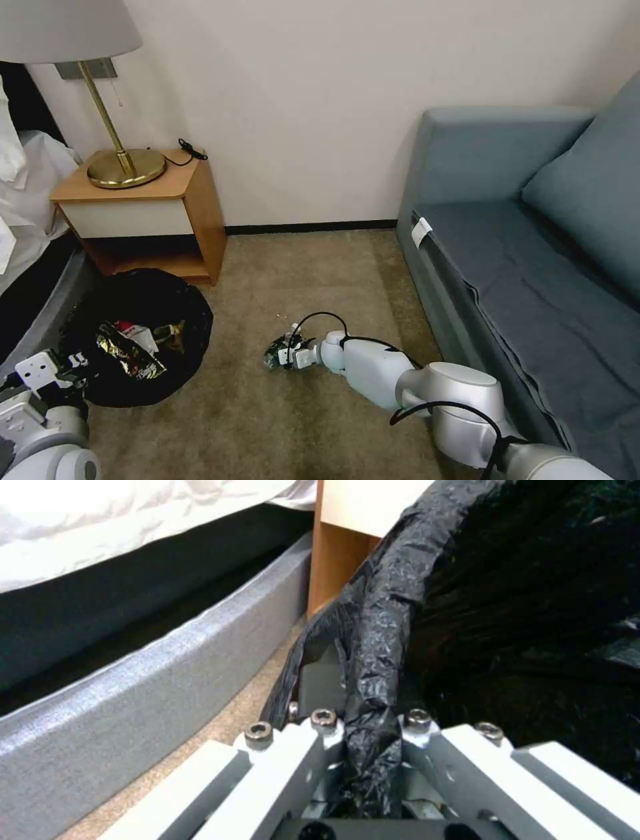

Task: Pick up the trash bin, then pick up the garbage on the floor and place it into the trash bin.

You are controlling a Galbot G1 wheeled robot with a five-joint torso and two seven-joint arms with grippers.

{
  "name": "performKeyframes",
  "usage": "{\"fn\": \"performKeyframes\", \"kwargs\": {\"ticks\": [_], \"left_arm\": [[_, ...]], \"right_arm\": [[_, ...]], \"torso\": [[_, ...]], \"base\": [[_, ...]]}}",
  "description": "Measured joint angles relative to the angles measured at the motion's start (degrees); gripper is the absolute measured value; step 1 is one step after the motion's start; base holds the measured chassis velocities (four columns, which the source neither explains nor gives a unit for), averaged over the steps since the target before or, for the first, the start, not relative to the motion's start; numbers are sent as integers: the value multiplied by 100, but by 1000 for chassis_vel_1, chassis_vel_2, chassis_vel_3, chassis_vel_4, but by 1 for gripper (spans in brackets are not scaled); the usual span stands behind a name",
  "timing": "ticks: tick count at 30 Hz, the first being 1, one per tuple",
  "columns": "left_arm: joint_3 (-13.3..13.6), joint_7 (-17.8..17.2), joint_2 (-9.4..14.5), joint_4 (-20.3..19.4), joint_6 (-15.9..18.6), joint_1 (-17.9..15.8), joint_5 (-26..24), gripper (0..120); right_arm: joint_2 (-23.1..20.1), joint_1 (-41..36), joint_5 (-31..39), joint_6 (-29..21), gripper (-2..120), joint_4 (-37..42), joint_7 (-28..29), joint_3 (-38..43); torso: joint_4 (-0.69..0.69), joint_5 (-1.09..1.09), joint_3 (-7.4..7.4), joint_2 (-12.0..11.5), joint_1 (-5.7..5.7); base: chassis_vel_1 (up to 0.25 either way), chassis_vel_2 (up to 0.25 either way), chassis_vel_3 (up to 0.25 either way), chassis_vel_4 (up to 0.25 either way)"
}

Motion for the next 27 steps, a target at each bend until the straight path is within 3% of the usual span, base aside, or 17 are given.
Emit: {"fn": "performKeyframes", "kwargs": {"ticks": [3, 9, 13, 19, 27], "left_arm": [[1, 5, 0, 16, -20, 2, 10, 2], [0, 15, 0, 30, -47, 4, 17, 2], [-7, 15, 0, 33, -54, 11, 17, 2], [-1, 20, 0, 62, -97, 10, 18, 2], [11, 27, 0, 90, -116, 4, 36, 2]], "right_arm": [[0, -14, 53, -28, 50, 11, 46, -28], [0, -31, 84, -35, 70, 15, 31, -60], [0, -38, 53, -21, 61, 12, -108, -74], [0, -74, 66, 2, 37, -3, -131, -116], [0, -77, 51, 62, 21, -46, -181, -76]], "torso": [[0, 0, 0, 0, 0], [0, 0, 0, 0, 0], [0, 1, 0, 0, 0], [-1, 1, -1, 1, 0], [0, 1, -1, 1, -1]], "base": [[0, 0, 0, 0], [0, 0, 0, 0], [0, 0, 0, 0], [0, 0, 0, 0], [0, 0, 0, 0]]}}
